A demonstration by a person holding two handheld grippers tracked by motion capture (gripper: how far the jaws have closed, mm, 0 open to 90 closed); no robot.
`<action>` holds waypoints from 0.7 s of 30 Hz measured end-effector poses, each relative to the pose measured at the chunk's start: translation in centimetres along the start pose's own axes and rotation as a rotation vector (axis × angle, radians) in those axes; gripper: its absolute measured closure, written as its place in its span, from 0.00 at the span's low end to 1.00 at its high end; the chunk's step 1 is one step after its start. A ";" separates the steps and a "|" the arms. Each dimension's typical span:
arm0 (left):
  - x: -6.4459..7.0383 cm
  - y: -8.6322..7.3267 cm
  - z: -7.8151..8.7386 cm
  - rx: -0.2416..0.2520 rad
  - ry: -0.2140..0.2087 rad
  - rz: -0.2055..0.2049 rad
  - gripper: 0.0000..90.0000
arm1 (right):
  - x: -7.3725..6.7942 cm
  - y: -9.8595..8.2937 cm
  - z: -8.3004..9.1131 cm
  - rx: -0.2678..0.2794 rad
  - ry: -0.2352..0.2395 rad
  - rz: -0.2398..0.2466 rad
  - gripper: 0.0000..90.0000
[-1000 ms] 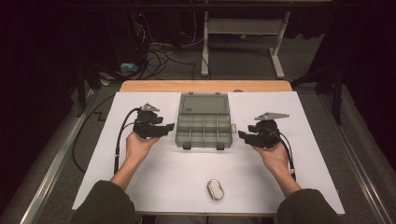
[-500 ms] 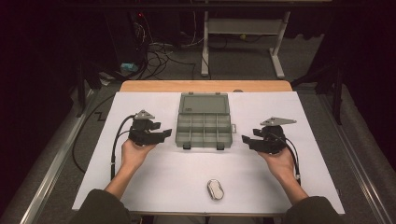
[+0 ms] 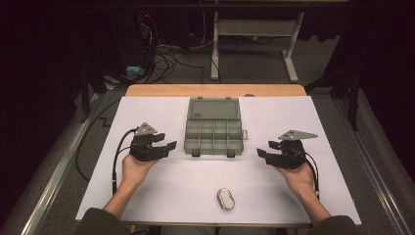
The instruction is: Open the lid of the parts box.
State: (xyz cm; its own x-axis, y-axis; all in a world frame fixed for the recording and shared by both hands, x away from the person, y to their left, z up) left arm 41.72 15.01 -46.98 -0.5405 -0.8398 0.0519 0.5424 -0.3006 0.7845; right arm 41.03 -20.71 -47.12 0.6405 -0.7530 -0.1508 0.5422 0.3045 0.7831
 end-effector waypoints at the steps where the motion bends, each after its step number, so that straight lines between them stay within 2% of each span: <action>1: 0.0 -0.1 0.1 0.002 0.002 0.000 0.45 | 0.0 -0.2 0.1 -0.002 0.000 0.005 0.47; 6: 0.0 -0.8 0.3 0.005 0.016 0.004 0.45 | 0.3 -0.8 0.8 0.017 -0.006 -0.003 0.46; 16: 0.1 -1.8 0.9 0.020 0.015 0.009 0.44 | 0.7 -2.1 2.2 0.048 -0.020 -0.004 0.44; 19: 0.1 -2.0 1.2 0.032 0.043 0.014 0.43 | 0.7 -2.4 2.6 0.059 -0.024 -0.002 0.44; 21: 0.2 -2.2 1.4 0.049 0.040 0.020 0.43 | 0.8 -2.8 2.9 0.064 -0.026 -0.004 0.44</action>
Point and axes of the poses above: each handheld gripper's, and its own axes: z roughly backward along the jaws, y roughly out of its top, x roughly to its right, the point moved 8 cm from there along -z, roughly forward along the jaws, and after that the axes turned 7 degrees about y, right-handed, at the moved point
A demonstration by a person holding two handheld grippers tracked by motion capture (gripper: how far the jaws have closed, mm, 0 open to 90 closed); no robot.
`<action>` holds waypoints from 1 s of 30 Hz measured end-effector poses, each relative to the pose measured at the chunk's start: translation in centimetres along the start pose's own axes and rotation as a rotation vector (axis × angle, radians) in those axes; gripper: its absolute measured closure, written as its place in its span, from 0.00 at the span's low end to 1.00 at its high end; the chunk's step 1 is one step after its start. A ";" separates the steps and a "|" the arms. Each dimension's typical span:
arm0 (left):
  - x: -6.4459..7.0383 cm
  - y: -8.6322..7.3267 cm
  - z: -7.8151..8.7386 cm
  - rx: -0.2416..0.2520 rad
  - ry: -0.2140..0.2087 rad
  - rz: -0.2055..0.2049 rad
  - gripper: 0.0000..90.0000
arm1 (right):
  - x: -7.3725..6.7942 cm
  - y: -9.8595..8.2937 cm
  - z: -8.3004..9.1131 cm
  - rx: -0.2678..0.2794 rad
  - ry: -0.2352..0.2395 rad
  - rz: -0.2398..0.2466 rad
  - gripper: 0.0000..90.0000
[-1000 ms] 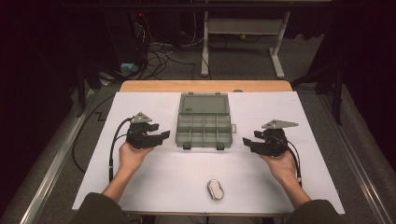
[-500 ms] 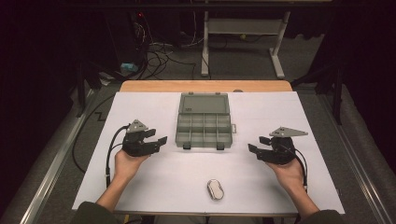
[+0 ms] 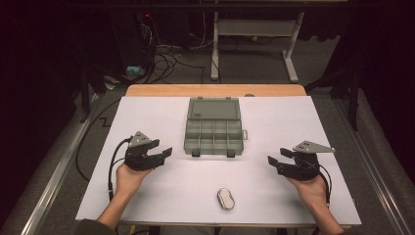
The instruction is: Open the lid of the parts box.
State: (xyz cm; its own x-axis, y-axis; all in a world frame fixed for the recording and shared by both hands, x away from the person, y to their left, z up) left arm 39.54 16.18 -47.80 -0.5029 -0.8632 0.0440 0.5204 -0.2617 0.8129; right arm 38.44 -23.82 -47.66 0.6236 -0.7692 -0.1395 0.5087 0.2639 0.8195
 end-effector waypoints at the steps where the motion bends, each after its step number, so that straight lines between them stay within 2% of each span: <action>1: 0.0 -0.1 0.1 0.003 0.001 -0.003 0.43 | 0.0 -0.2 0.1 0.002 -0.001 -0.002 0.44; 9: -0.1 -0.7 1.2 0.027 0.011 -0.001 0.42 | 0.6 -1.4 1.2 0.022 -0.013 -0.030 0.42; 14: -0.1 -1.1 1.9 0.063 0.010 0.005 0.41 | 0.8 -2.2 2.0 0.043 -0.028 -0.038 0.39; 17: -0.3 -1.5 2.0 0.065 0.040 0.007 0.41 | 0.9 -2.7 2.5 0.045 -0.031 -0.044 0.38; 23: -0.7 -2.3 2.8 0.075 0.040 0.033 0.40 | 1.0 -3.4 3.6 0.075 -0.041 -0.049 0.38; 30: -1.0 -3.3 3.4 0.085 0.055 0.039 0.39 | 1.3 -4.4 4.3 0.086 -0.064 -0.045 0.35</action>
Point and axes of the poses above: each handheld gripper's, and its own axes: z roughly backward along the jaws, y roughly out of its top, x roughly to its right, the point moved 8 cm from there along -z, roughly forward along the jaws, and after that the axes turned 7 degrees about y, right-handed, at the moved point
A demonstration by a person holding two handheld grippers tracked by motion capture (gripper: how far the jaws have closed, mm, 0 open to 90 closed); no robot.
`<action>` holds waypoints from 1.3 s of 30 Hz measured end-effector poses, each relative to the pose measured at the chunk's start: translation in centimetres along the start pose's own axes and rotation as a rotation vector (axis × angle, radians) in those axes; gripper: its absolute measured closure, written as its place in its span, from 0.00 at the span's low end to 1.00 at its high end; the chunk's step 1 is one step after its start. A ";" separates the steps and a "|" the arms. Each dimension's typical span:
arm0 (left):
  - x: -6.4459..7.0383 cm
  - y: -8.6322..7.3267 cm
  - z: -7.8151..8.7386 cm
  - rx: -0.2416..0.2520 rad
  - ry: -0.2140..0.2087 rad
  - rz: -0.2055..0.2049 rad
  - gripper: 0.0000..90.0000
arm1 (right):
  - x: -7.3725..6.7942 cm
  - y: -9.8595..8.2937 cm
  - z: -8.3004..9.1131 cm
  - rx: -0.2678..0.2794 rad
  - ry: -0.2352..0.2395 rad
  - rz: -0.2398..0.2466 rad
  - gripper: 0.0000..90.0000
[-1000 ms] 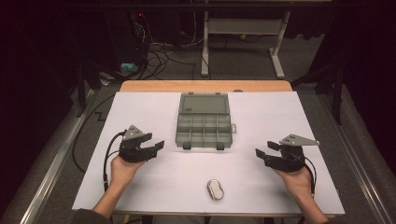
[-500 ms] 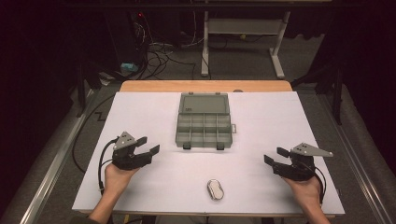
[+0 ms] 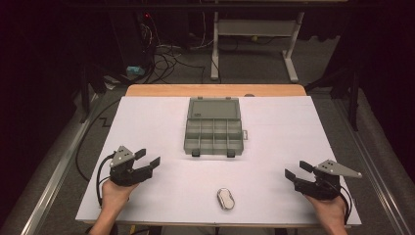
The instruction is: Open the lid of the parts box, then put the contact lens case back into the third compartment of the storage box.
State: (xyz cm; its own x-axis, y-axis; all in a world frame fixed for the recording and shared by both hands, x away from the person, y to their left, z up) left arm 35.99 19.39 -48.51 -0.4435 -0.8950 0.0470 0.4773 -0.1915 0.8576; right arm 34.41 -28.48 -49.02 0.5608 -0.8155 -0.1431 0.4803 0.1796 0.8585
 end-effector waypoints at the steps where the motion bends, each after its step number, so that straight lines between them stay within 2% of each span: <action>1: -0.1 -0.1 0.1 0.000 0.000 0.003 0.39 | 0.0 -0.1 0.2 0.006 -0.001 -0.001 0.35; 9: -0.6 -1.5 0.6 0.003 0.007 0.025 0.39 | 0.4 -1.2 1.7 0.058 -0.028 -0.007 0.32; 14: -1.1 -2.2 1.2 0.011 0.005 0.061 0.38 | 0.4 -1.5 2.3 0.088 -0.024 -0.008 0.31; 17: -1.2 -2.9 1.5 0.007 0.011 0.066 0.37 | 0.3 -1.6 2.8 0.117 -0.028 -0.018 0.31; 19: -1.3 -3.3 1.6 0.000 0.013 0.063 0.37 | 0.2 -1.8 2.8 0.114 -0.021 -0.028 0.30; 24: -1.2 -3.2 2.1 0.019 0.010 0.075 0.37 | 0.1 -1.5 2.8 0.130 -0.038 -0.011 0.30; 27: -1.3 -3.4 2.1 0.014 0.004 0.075 0.36 | -0.1 -1.5 2.6 0.124 -0.038 -0.002 0.29; 32: -1.1 -3.3 2.2 0.025 -0.001 0.074 0.36 | -1.4 -1.0 2.4 0.122 -0.037 0.063 0.29; 36: -1.1 -3.3 2.0 0.015 0.007 0.064 0.36 | -2.7 -0.7 1.8 0.114 -0.009 0.095 0.29; 39: -1.1 -3.1 1.9 0.021 0.010 0.067 0.36 | -3.5 -0.7 1.4 0.094 0.010 0.101 0.29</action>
Point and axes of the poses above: each handheld gripper's, and its own axes: z roughly backward along the jaws, y roughly out of its top, x roughly to its right, the point moved 8 cm from there along -z, roughly forward along the jaws, and after that the axes turned 7 degrees about y, right-handed, at the moved point
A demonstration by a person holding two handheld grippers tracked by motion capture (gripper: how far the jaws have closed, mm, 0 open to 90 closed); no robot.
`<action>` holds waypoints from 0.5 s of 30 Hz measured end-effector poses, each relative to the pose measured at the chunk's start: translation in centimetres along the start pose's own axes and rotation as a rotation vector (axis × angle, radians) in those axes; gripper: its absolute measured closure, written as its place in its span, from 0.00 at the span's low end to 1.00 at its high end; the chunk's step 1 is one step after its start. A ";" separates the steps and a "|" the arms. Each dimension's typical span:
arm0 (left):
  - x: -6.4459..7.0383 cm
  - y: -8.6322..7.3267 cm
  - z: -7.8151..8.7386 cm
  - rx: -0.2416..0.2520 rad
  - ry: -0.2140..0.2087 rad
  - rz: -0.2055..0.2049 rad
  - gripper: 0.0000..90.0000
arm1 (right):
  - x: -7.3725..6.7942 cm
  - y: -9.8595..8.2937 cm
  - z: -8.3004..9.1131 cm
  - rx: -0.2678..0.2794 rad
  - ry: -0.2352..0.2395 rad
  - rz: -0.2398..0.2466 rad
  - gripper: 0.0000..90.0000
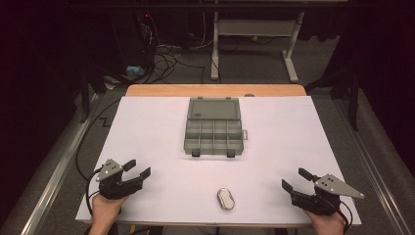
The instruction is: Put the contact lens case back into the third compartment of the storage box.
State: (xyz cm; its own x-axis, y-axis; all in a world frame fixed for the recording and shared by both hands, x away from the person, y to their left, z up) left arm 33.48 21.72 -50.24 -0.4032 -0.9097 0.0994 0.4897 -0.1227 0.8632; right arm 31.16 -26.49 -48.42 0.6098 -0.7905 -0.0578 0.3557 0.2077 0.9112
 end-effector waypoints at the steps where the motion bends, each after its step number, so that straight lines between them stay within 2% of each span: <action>1: 0.0 0.0 0.0 -0.002 0.002 -0.006 0.36 | -0.3 0.0 -0.2 -0.006 0.005 0.010 0.29; 10: 0.4 0.1 0.0 0.005 -0.010 -0.017 0.36 | -2.2 0.4 -1.3 -0.022 0.029 0.036 0.31; 15: 0.5 0.0 -0.4 -0.007 -0.009 -0.018 0.36 | -3.0 0.5 -2.0 -0.039 0.059 0.019 0.31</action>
State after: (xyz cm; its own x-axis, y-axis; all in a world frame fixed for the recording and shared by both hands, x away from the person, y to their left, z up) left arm 33.55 21.14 -50.39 -0.4194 -0.9035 0.0883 0.4874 -0.1420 0.8615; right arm 30.87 -22.85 -48.63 0.6570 -0.7510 -0.0659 0.3707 0.2457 0.8957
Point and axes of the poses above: each handheld gripper's, and its own axes: z roughly backward along the jaws, y roughly out of its top, x roughly to its right, the point moved 8 cm from there along -z, roughly forward along the jaws, and after that the axes turned 7 degrees about y, right-handed, at the moved point
